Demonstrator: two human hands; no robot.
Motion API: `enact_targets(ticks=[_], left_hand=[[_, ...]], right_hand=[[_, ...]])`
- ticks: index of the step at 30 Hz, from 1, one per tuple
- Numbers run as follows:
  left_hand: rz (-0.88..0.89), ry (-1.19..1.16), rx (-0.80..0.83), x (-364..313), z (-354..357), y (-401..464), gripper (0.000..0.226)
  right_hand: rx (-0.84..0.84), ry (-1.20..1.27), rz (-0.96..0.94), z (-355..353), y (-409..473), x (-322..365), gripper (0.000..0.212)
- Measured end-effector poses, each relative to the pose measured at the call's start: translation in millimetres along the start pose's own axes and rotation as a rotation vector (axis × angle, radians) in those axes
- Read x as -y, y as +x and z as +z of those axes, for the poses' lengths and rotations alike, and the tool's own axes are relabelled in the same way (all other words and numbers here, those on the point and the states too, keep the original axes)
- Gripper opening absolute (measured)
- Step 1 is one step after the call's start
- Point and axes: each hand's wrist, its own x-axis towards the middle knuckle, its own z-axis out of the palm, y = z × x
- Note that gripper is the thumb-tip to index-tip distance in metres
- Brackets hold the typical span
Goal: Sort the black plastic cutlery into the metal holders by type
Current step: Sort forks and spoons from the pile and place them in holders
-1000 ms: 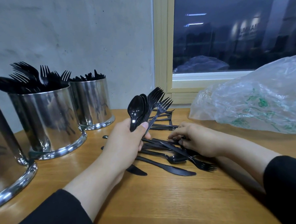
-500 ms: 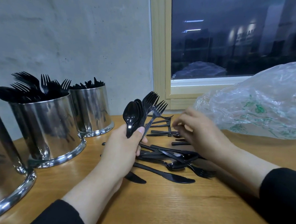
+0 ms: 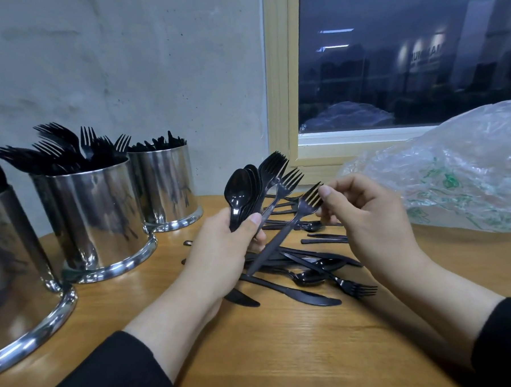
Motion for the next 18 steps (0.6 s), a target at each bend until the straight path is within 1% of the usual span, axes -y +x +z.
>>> enact_targets(ticks=[2,5,7,12,15,17,18], left_hand=[[-0.029,-0.013,0.074,1,1,-1,0.020],[-0.045,-0.027,0.176,0,3,-2,0.026],[-0.050,-0.043,0.213,-1,4,-5,0.025],[-0.053,-0.033,0.312,-5,5,-9,0.023],[-0.064,-0.046,0.311,-5,4,-9,0.020],[-0.072,-0.080,0.311,-5,3,-8,0.017],[-0.076,-0.095,0.330,-5,3,-8,0.017]], right_hand=[[-0.010,-0.026,0.020,0,0,-2,0.012],[-0.032,-0.114,0.028,-4,2,-4,0.014],[-0.039,-0.170,0.033,-6,4,-5,0.015],[-0.034,-0.199,0.045,-6,4,-4,0.013],[-0.039,-0.231,0.045,-6,6,-8,0.012],[-0.021,-0.197,0.104,-8,8,-12,0.035],[0.030,-0.119,0.153,-9,9,-12,0.046]])
